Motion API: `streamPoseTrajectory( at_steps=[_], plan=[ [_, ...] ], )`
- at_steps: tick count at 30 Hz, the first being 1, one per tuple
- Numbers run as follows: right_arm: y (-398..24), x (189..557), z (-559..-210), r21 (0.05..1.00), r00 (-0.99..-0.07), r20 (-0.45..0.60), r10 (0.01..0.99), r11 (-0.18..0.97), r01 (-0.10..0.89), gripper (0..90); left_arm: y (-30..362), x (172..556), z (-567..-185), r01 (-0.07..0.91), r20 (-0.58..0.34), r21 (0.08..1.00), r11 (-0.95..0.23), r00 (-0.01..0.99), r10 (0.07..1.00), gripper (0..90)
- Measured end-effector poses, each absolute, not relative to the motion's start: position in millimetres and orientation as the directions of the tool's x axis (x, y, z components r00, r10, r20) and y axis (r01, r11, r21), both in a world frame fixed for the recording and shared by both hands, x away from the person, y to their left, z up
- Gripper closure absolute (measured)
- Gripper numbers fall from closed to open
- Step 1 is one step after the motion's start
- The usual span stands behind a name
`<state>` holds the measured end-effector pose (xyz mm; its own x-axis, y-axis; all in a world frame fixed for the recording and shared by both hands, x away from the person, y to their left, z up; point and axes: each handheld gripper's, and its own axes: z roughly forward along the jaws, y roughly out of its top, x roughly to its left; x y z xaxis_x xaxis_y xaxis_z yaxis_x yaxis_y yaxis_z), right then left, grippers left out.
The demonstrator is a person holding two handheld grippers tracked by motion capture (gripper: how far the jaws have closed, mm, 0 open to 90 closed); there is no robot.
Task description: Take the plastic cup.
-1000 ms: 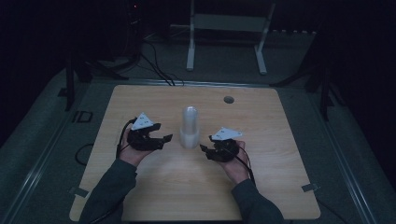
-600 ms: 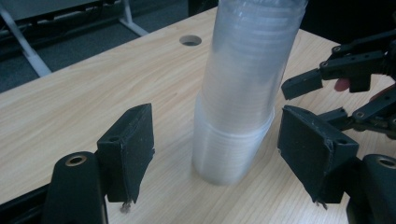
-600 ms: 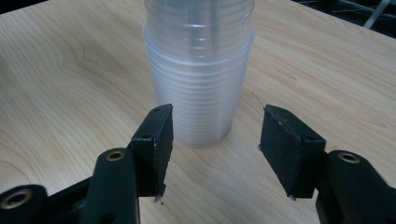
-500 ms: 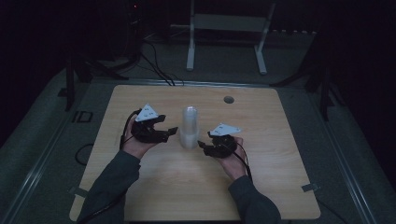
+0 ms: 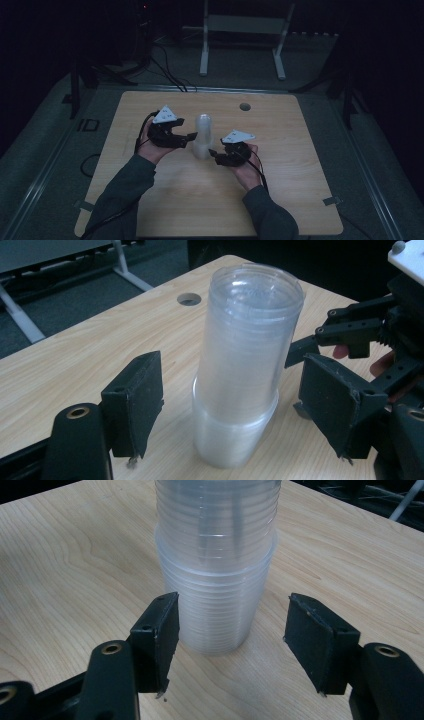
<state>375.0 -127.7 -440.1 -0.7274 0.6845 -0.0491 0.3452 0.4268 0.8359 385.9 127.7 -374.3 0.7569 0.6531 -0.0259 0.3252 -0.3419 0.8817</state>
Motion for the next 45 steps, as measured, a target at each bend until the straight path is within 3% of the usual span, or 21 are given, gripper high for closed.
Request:
streamPoseTrajectory(
  at_steps=[25, 31, 39, 45],
  plan=[
    [-119, 382, -447, 0.836, -0.740, -0.050, 0.671, 0.433, 0.336, 30.5, 92, 412, -379, 0.284, -0.009, 0.897, -0.338, 0.777, 0.630, 19.0],
    [-118, 384, -450, 0.837, -0.743, -0.048, 0.668, 0.433, 0.335, 30.0, 88, 412, -381, 0.284, -0.007, 0.900, -0.330, 0.767, 0.642, 23.6],
    [-119, 388, -452, 0.845, -0.747, -0.036, 0.664, 0.420, 0.332, 30.1, 88, 410, -378, 0.272, -0.007, 0.908, -0.320, 0.772, 0.636, 36.4],
    [-117, 389, -452, 0.847, -0.749, -0.040, 0.661, 0.420, 0.326, 29.5, 89, 409, -376, 0.270, -0.012, 0.911, -0.313, 0.775, 0.632, 37.8]
  ],
)
